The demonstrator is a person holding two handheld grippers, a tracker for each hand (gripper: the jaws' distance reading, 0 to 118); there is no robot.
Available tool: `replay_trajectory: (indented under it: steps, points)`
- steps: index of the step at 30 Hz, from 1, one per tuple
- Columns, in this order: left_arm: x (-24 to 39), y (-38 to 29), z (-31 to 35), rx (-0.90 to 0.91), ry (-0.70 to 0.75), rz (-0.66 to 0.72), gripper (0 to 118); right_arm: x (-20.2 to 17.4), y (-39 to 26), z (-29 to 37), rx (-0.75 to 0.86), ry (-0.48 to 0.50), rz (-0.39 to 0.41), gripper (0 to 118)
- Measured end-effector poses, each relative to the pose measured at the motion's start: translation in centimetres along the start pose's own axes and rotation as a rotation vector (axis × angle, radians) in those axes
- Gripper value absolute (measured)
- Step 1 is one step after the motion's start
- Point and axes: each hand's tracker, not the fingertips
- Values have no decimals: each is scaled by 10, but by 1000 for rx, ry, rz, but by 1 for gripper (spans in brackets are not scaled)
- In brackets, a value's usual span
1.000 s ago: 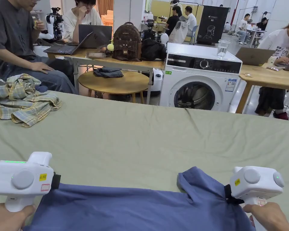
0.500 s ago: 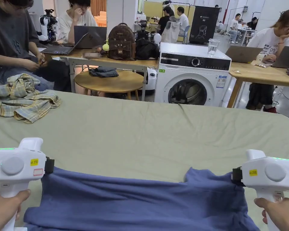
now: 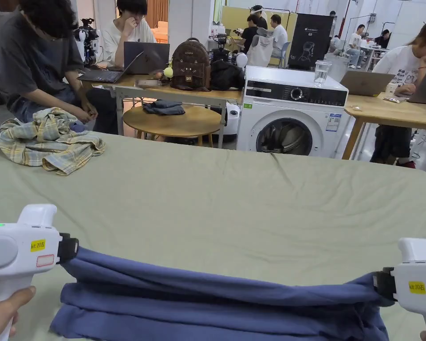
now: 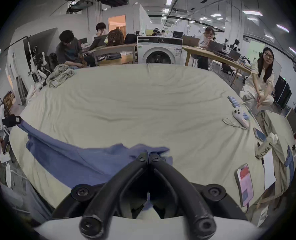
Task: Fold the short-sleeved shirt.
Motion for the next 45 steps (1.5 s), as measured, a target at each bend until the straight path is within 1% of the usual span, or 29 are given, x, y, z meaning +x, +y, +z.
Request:
replay_trajectory:
  steps: [3,5,6,7,8,9,10,11,12,18,21,22,23,24,25,26,28,29,32,33,34,36,38,39,40,42,43,44,45]
  points:
    - [-6,-25,-4,-73,-2,-14,0,-2,-20,-6,-90,-32,34,0]
    - [-11,-34,-11,-121,0,-7,0,-2,-33,-11,-146,-43,38,0]
    - [-12,-39,-14,-145,-2,-7,0,-2,-41,-17,-185,-50,56,0]
    - [-13,-43,-17,-157,-1,-10,0,-3,-46,-20,-187,-53,56,0]
    - [-13,-49,-21,-186,-1,-19,0,-2,-52,-28,-248,-53,62,0]
    - [-13,-55,-24,-212,-1,-29,0,-1,-57,-35,-276,-56,72,0]
    - [-11,-60,-27,-229,4,-40,0,-2,-60,-40,-268,-60,78,0]
    - [-11,-65,-32,-258,7,-54,0,-3,-64,-47,-325,-63,96,0]
    - [-11,-69,-38,-289,13,-57,0,-4,-67,-53,-345,-60,99,0]
    - [-11,-90,-66,-356,34,-74,0,-8,-85,-77,-385,-74,98,0]
    - [-9,-87,-68,-333,46,-60,0,-10,-86,-77,-368,-87,86,0]
    - [-7,-85,-65,-331,50,-59,0,-10,-85,-73,-361,-93,77,3]
    - [-6,-84,-65,-329,58,-58,4,-12,-83,-67,-361,-100,70,10]
    - [-3,-83,-63,-309,69,-63,12,-14,-79,-58,-339,-112,66,29]
    - [0,-84,-59,-278,77,-70,25,-16,-74,-47,-279,-141,69,44]
    - [2,-84,-57,-237,89,-78,31,-18,-69,-39,-235,-159,61,49]
    - [8,-71,-42,-142,73,-58,36,-23,-56,-23,-143,-163,18,50]
    - [10,-63,-35,-108,62,-42,38,-25,-50,-19,-100,-147,8,50]
    - [23,-48,-19,24,31,-21,38,-38,-36,-17,57,-76,-47,50]
    - [30,-45,-21,58,38,-20,38,-44,-34,-19,106,-44,-51,50]
    - [37,-44,-20,102,37,-22,38,-52,-31,-20,150,-41,-52,50]
    - [50,-48,-15,184,29,-39,38,-70,-30,-19,254,-71,-55,50]
    - [56,-56,-21,273,36,-69,38,-91,-27,-19,334,-148,-17,49]
    - [62,-60,-22,316,40,-84,38,-101,-27,-18,402,-190,-7,48]
    - [68,-65,-24,359,49,-102,38,-107,-27,-18,441,-189,-8,48]
    - [80,-68,-30,420,76,-115,38,-117,-26,-16,512,-153,-42,47]
    - [84,-72,-31,451,82,-131,38,-120,-25,-14,535,-125,-62,45]
    - [88,-72,-35,451,96,-137,38,-123,-25,-13,554,-107,-78,39]
    - [92,-72,-36,470,101,-139,38,-126,-23,-12,570,-94,-85,29]
